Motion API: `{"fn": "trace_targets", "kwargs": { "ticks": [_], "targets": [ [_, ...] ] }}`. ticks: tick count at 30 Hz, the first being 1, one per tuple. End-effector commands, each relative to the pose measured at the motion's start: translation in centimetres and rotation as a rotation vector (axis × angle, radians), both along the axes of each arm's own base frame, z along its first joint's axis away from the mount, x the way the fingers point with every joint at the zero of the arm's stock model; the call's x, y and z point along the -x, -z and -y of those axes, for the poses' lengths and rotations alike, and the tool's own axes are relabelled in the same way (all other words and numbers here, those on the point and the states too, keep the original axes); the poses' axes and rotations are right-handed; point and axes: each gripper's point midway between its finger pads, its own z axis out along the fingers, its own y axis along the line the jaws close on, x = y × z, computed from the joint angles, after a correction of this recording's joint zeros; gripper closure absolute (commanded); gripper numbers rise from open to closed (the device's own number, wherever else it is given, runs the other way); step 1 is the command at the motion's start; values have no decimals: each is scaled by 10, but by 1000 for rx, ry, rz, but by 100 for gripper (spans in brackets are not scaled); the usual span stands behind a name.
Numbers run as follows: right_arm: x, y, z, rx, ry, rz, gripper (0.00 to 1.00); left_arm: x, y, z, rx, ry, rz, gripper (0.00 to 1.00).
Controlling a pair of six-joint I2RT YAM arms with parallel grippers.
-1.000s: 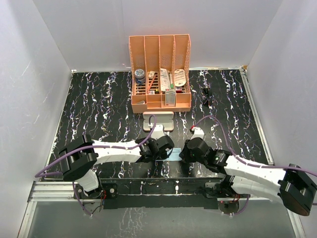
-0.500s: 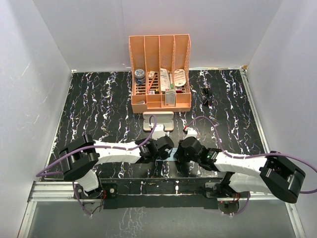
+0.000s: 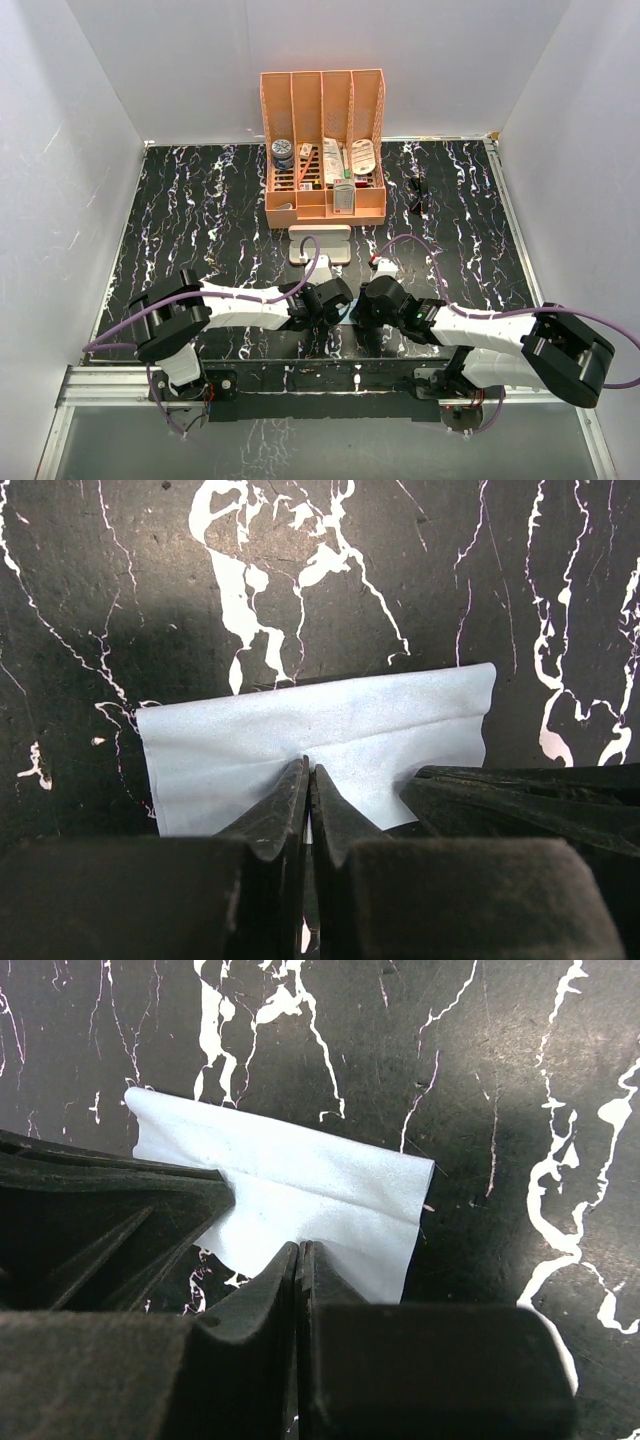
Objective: Organize the sunglasses
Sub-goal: Adjust the glasses cleaning cloth at the center of the board.
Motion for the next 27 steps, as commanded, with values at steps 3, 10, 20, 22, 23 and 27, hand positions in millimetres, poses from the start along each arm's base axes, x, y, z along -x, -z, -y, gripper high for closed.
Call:
{"fn": "trace_targets", "kwargs": {
  "ticks": [3,10,20,22,23,27],
  "targets": [
    [-10,-9,-5,-11,21,24,100,11,15,-49,-160,-47,-27,100],
    [-10,-8,-4,-6,25,20,100,15,12,-69,-201,-65,-21,100],
    [-10,-8,-3,4,29,19,100,27,24,-88,-231,-77,-62,100],
    [-10,-7,-2,9,30,17,100,27,23,-91,-234,-80,-63,100],
    [-10,-7,-2,10,31,16,100,28,22,-91,-235,-78,-61,100],
    [-10,-5,-1,17,32,10,100,22,9,-92,-240,-74,-28,100]
  ]
}}
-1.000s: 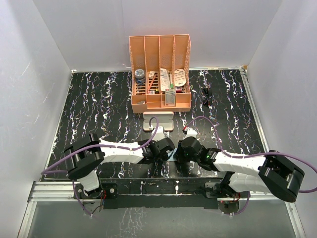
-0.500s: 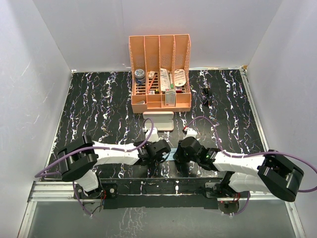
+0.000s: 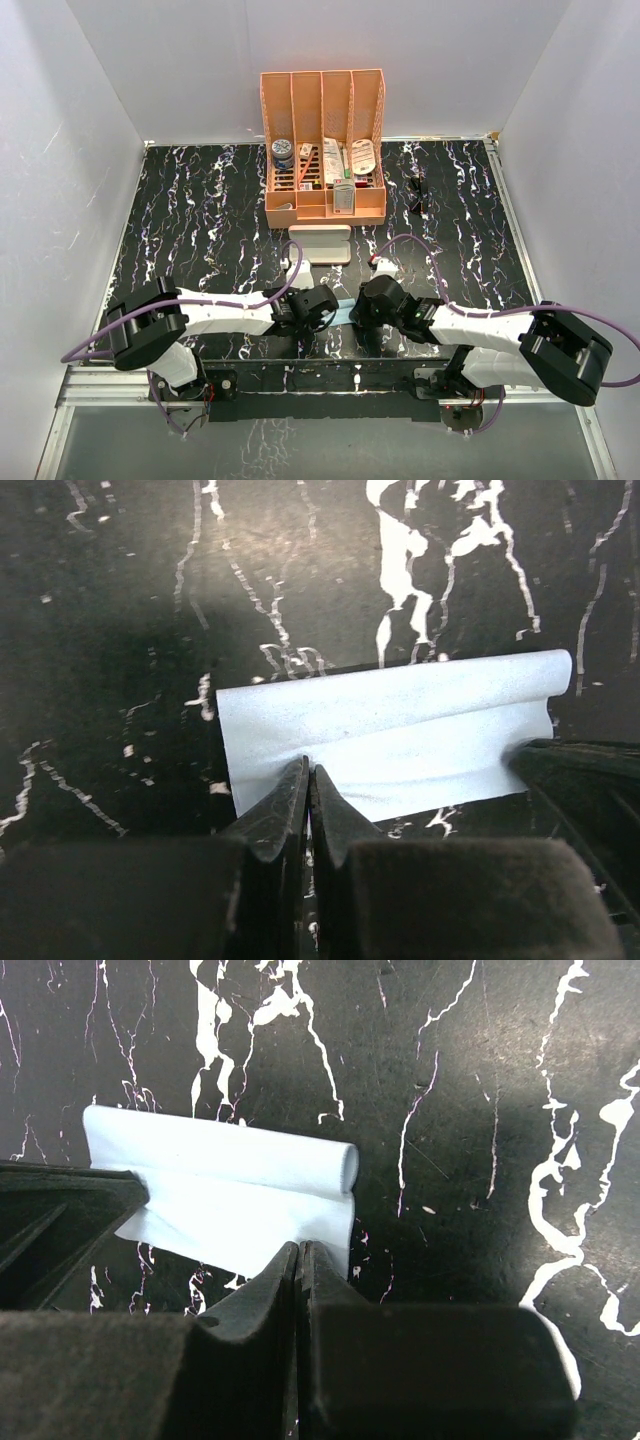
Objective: Organize the sunglasses
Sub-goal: Adjust the glasses cleaning cloth at the center of the board.
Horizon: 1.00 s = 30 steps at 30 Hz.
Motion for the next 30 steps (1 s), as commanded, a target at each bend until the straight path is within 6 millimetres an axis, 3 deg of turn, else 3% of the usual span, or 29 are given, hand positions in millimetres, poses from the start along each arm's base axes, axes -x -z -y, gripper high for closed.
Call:
{"fn": "trace_targets", "kwargs": {
  "ticks": [1,10,23,25,30],
  "targets": [
    [-9,-6,-1,12,26,17,100,10,3,-47,-183,3,-16,100],
    [-9,-5,-1,19,23,14,100,9,-9,-60,-209,-8,6,100],
    [-10,-6,-3,17,15,18,100,6,-32,-21,-27,-7,3,99],
    [-10,-7,-3,15,10,24,100,8,-32,-17,3,-13,-8,93],
    [-13,-17,-6,2,-3,56,100,11,-30,-19,19,-52,-28,88]
  ]
}}
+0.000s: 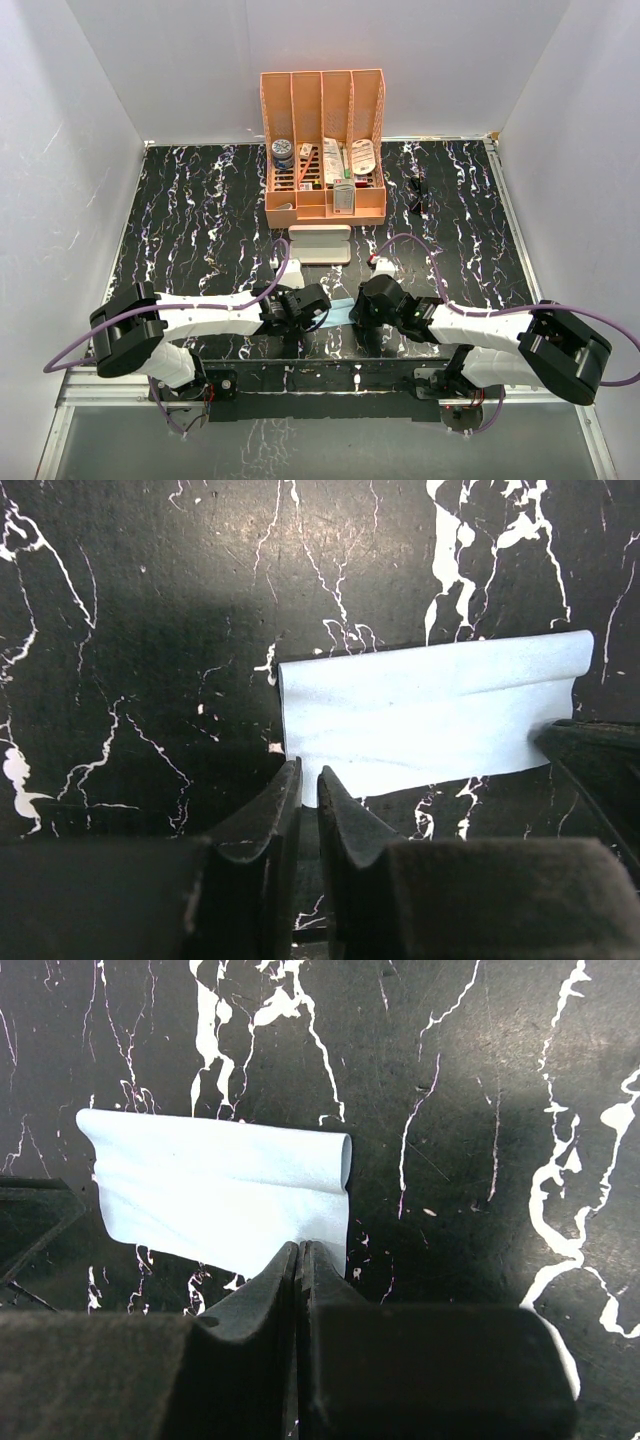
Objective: Organize the sunglasses
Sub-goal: Adjust the glasses cleaning cloth at the center of the board.
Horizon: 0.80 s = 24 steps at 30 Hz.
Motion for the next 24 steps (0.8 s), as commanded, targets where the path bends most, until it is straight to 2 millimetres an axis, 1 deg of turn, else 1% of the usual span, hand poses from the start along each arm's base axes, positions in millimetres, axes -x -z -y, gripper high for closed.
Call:
{"fn": "trace_targets", "kwargs": {
  "ticks": [1,2,3,5,7,10,13,18,24],
  "targets": [
    [-14,-21,-6,-11,-3,67,100,1,-13,8,68,-36,-5,86],
    [-15,-23,-6,-9,-1,74,100,2,-13,8,69,-37,-7,85],
    [-16,-26,-7,-12,-3,81,100,2,-12,7,65,-42,-9,82],
    [-18,-33,-10,-20,-13,97,96,4,-10,4,55,-51,-14,73],
    [-20,-40,-12,-31,-20,108,94,4,-9,3,47,-59,-16,67],
    [-22,-51,-15,-51,-28,131,91,5,-9,3,34,-65,-17,61],
    [-23,-62,-16,-65,-30,150,90,5,-5,3,10,-75,-20,61],
    [-21,-72,-14,-84,-31,166,89,3,0,4,-33,-82,-22,64],
    [-17,-74,-7,-88,-23,171,89,4,5,3,-59,-93,-34,71]
  ]
}}
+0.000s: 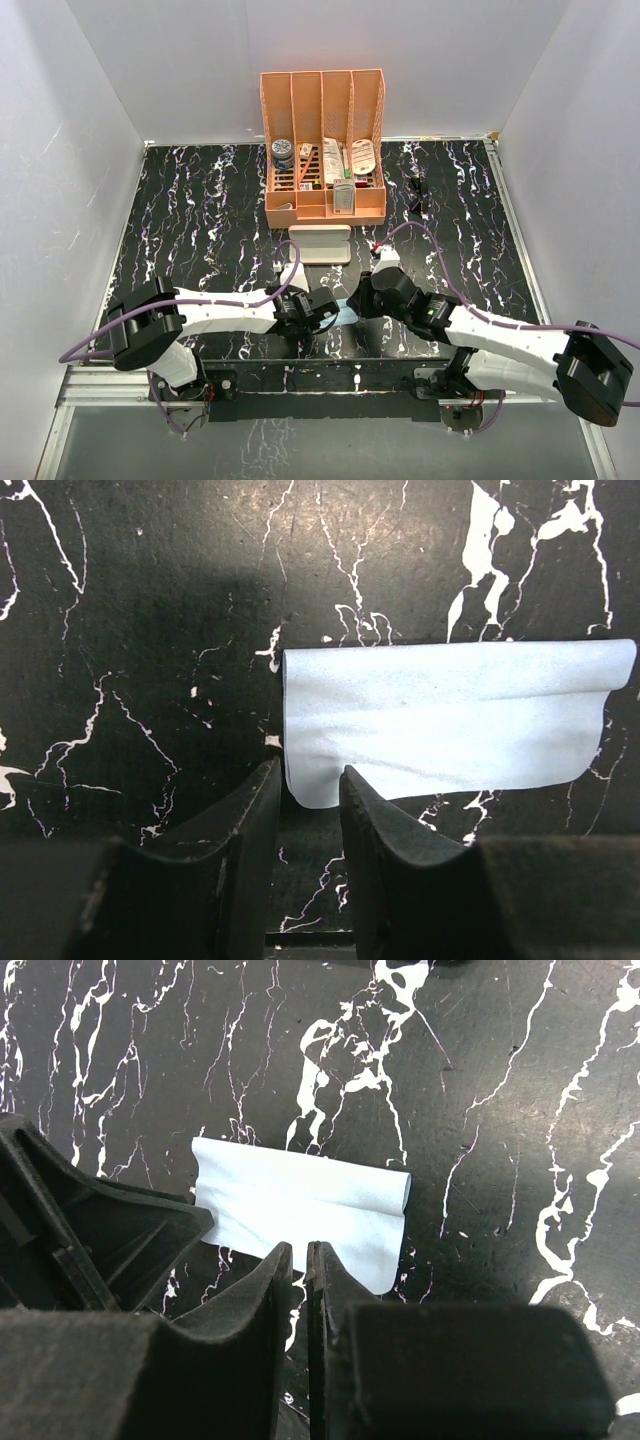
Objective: Organize the sunglasses
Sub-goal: Adjust the glasses cleaning cloth at the center of the board.
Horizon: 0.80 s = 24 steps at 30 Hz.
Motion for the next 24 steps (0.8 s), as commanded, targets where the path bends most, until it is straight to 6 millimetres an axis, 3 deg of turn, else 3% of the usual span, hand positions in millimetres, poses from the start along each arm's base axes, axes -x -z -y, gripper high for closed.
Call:
{"fn": "trace_targets", "kwargs": {
  "ticks": [1,24],
  "targets": [
    [-7,-19,0,-29,19,49,89,-2,-4,-3,-31,-23,9,72],
    [-7,-22,7,-43,42,68,88,10,14,-15,-154,-24,-66,78]
  ]
}}
